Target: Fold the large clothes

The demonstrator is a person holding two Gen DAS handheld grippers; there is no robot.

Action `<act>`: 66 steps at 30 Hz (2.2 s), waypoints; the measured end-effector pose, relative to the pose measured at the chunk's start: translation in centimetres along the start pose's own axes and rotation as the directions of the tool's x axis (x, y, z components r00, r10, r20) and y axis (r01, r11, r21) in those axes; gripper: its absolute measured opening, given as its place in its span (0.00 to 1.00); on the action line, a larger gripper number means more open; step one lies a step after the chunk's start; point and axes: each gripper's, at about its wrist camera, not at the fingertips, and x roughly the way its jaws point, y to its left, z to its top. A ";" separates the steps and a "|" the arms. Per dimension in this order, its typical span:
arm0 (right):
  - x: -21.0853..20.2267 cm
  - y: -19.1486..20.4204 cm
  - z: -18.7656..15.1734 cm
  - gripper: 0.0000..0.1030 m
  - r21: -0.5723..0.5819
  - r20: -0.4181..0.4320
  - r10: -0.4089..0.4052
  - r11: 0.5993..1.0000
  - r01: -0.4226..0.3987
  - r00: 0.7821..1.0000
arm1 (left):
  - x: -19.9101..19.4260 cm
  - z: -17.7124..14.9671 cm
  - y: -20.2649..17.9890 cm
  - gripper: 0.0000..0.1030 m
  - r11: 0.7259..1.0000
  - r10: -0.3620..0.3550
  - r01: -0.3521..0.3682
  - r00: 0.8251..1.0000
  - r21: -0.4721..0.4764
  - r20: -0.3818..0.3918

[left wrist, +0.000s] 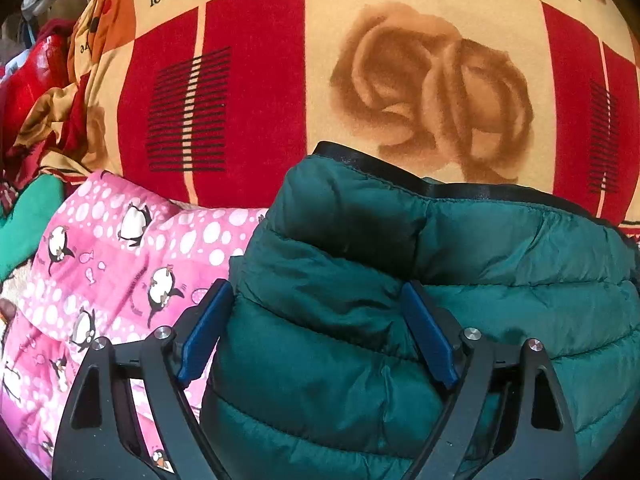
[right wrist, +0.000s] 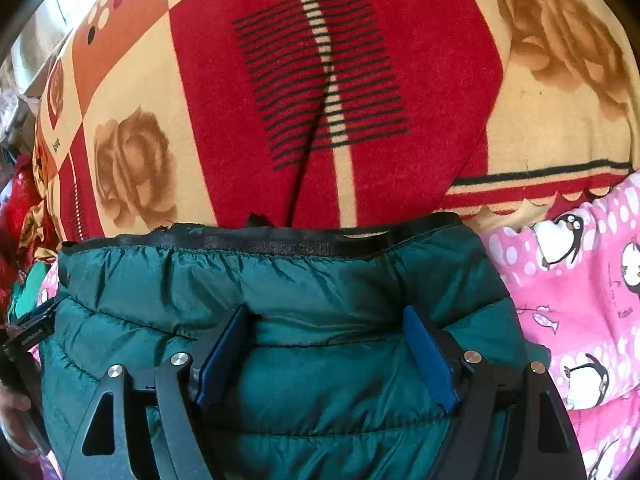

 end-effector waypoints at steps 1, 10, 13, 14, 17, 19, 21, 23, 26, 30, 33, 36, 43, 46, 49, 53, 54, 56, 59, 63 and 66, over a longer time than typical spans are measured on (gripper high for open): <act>-0.8 0.1 -0.1 0.75 0.000 0.013 -0.005 1.000 0.005 1.000 | 0.0 0.0 0.0 0.84 1.000 0.000 0.000 1.000 -0.001 0.001; -3.9 4.4 0.6 0.75 -0.098 0.095 0.039 0.995 -0.030 0.995 | 0.0 -0.2 0.2 0.84 1.000 -0.006 0.006 1.000 -0.017 0.017; -2.0 4.7 0.5 0.75 -0.108 0.087 0.014 0.994 -0.004 0.996 | 0.1 -0.4 0.2 0.85 1.000 -0.004 0.005 1.000 -0.019 0.025; -0.8 4.6 0.2 0.75 -0.102 0.054 0.008 0.995 -0.002 0.998 | 0.1 -0.4 0.2 0.86 1.000 -0.004 0.004 1.000 -0.022 0.028; 1.4 4.1 -0.2 0.75 -0.083 0.005 0.005 0.997 -0.005 1.000 | 0.3 -0.5 0.3 0.88 0.999 -0.004 0.005 1.000 -0.038 0.030; 1.6 3.9 -0.2 0.75 -0.075 0.004 0.011 0.997 -0.011 1.000 | 0.4 -0.6 0.3 0.88 0.999 -0.004 0.005 1.000 -0.046 0.030; 1.2 3.8 -0.2 0.75 -0.075 0.007 0.012 0.997 -0.012 1.000 | 0.4 -0.7 0.3 0.89 0.999 0.000 0.001 0.999 -0.045 0.035; 0.3 3.8 -0.2 0.75 -0.076 0.019 0.010 0.997 -0.009 1.000 | 0.3 -0.8 0.2 0.89 0.999 0.007 -0.005 0.999 -0.040 0.041; -2.4 3.2 -0.8 0.75 -0.064 0.059 0.029 0.998 -0.025 0.998 | 0.2 -0.9 0.2 0.89 0.999 0.009 -0.007 0.999 -0.041 0.047; -5.3 1.9 -1.7 0.75 -0.044 0.108 0.025 0.999 -0.020 0.994 | 0.1 -1.0 0.1 0.89 0.999 0.013 -0.011 0.998 -0.043 0.058; -5.6 0.8 -2.4 0.75 -0.033 0.107 -0.002 0.999 0.006 0.994 | 0.1 -1.1 0.0 0.89 0.999 0.019 -0.016 0.998 -0.041 0.065; -4.2 -0.1 -3.1 0.75 -0.019 0.070 -0.031 0.999 0.032 0.997 | 0.1 -1.1 0.0 0.89 0.999 0.019 -0.017 0.998 -0.039 0.067; -2.8 -0.3 -4.1 0.76 -0.010 0.071 -0.043 0.999 0.044 0.997 | -0.1 -1.2 -0.1 0.89 0.999 0.027 -0.025 0.997 -0.032 0.073; -3.7 0.0 -3.8 0.75 0.000 0.068 -0.036 0.999 0.036 0.997 | -0.1 -1.3 -0.1 0.89 0.999 0.028 -0.026 0.997 -0.031 0.074; -5.7 0.0 -4.2 0.75 0.013 0.099 -0.021 1.000 0.019 0.995 | -0.1 -1.2 -0.2 0.89 0.999 0.029 -0.026 0.997 -0.031 0.074; -7.3 -0.4 -5.4 0.75 0.013 0.113 -0.038 0.999 0.037 0.993 | -0.3 -1.4 -0.2 0.89 0.999 0.033 -0.031 0.997 -0.029 0.076; -7.4 -0.6 -5.8 0.75 0.011 0.110 -0.048 0.999 0.047 0.993 | -0.3 -1.4 -0.2 0.89 0.999 0.035 -0.033 0.996 -0.028 0.076; -6.9 -1.1 -6.5 0.75 0.000 0.083 -0.070 0.998 0.070 0.994 | -0.4 -1.4 -0.3 0.89 0.999 0.039 -0.037 0.996 -0.023 0.077; -6.0 -1.5 -7.0 0.75 -0.002 0.057 -0.088 0.996 0.088 0.995 | -0.9 -1.5 -0.4 0.89 0.999 0.048 -0.047 0.995 -0.009 0.083; -6.4 -1.4 -6.9 0.75 0.002 0.036 -0.090 0.996 0.090 0.995 | -2.6 -1.9 0.2 0.89 1.000 0.021 -0.021 0.997 -0.004 0.075; -8.0 -1.3 -6.8 0.75 0.017 0.064 -0.060 0.998 0.059 0.996 | -4.7 -2.6 0.8 0.89 1.000 -0.011 0.011 0.995 0.005 0.101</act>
